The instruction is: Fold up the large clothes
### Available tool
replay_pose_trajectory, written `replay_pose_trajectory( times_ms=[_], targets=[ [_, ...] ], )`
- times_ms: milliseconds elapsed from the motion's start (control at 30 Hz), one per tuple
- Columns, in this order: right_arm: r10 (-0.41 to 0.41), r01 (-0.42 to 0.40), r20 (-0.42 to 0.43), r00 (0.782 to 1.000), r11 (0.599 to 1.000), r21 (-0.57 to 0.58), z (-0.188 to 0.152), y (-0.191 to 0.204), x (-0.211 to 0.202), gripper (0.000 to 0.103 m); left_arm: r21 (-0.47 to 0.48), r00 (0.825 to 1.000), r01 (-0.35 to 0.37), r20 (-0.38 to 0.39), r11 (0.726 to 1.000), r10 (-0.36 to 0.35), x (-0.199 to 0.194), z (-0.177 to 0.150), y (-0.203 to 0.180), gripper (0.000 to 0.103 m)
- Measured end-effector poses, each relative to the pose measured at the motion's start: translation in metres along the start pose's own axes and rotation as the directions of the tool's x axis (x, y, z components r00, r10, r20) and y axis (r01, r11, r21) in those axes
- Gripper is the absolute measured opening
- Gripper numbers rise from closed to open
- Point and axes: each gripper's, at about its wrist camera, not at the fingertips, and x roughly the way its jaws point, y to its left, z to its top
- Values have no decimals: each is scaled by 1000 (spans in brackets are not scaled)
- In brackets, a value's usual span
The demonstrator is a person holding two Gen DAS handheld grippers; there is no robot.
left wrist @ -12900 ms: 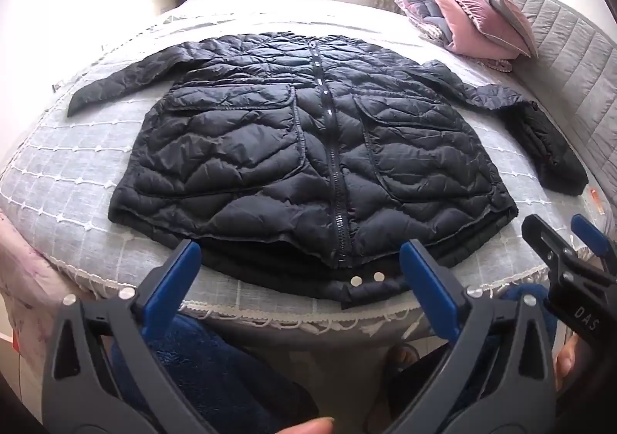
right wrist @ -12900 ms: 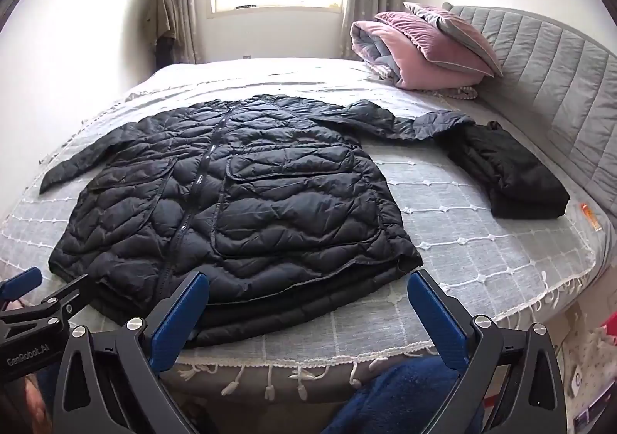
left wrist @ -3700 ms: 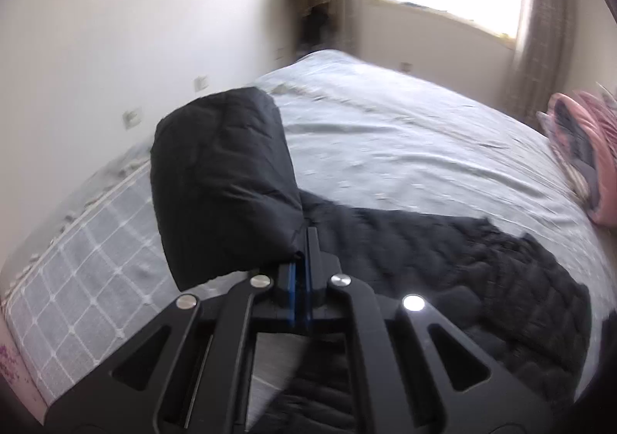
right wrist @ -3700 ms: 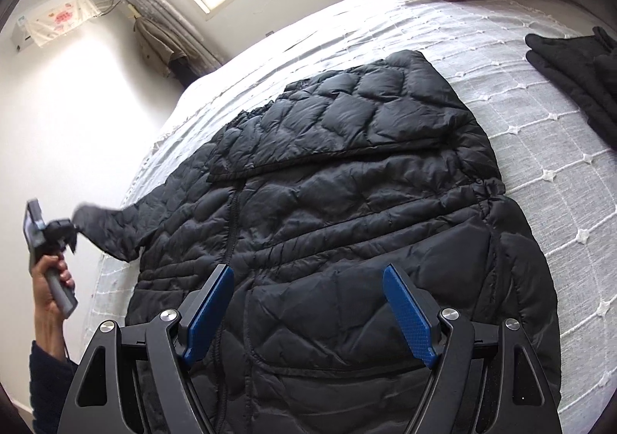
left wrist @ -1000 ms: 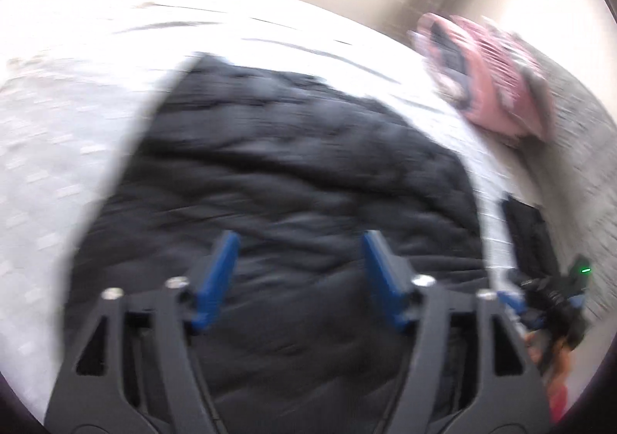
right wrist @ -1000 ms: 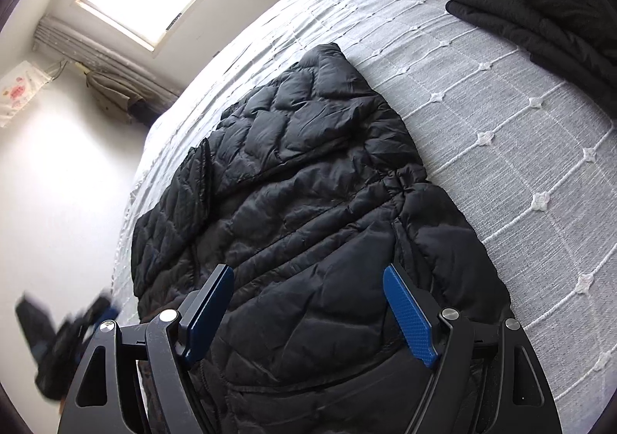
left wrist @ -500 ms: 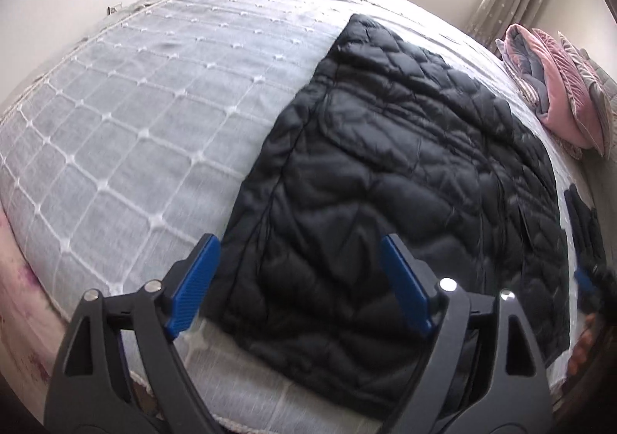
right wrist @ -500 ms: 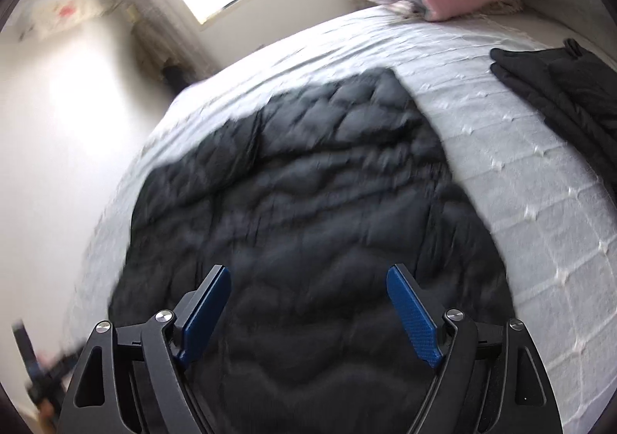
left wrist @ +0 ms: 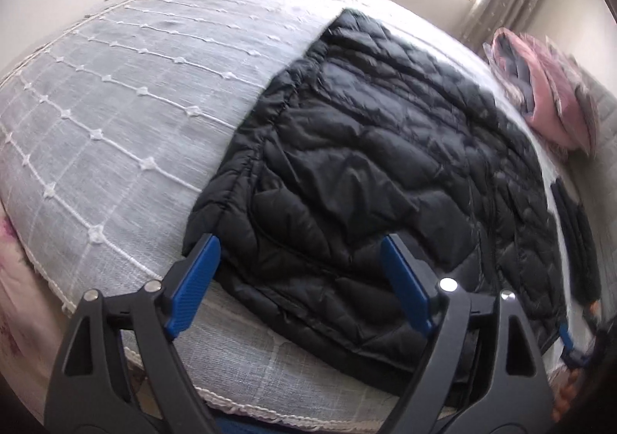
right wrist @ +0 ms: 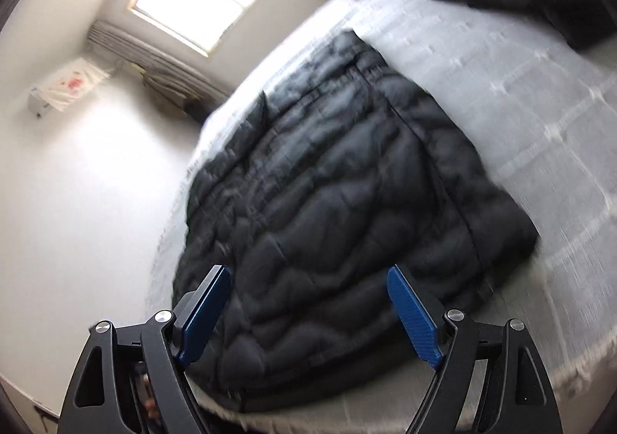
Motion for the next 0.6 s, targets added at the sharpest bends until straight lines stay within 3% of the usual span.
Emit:
replay_pose_trajectory(
  times_ms=[133, 200, 300, 400, 533, 600],
  targets=[
    [-41, 41, 6, 999, 999, 35, -1, -12, -13, 85, -52, 999, 18, -40, 998, -20, 5, 2, 11, 85],
    [-86, 85, 14, 996, 994, 62, 2, -18, -16, 85, -111, 998, 19, -58, 994, -26, 8, 3, 23, 85],
    [-87, 86, 12, 996, 993, 84, 4, -24, -17, 85, -200, 995, 53, -75, 978, -69, 11, 3, 40, 85],
    [-165, 162, 27, 986, 981, 103, 6, -29, -23, 85, -251, 993, 55, -86, 966, -79, 13, 2, 52, 85],
    [-284, 280, 25, 959, 955, 96, 8, -36, -30, 85, -225, 995, 36, -88, 974, -57, 12, 3, 54, 84],
    [-293, 289, 14, 956, 949, 123, 10, -44, -31, 85, -209, 988, 61, -124, 976, -88, 19, 3, 52, 74]
  ],
)
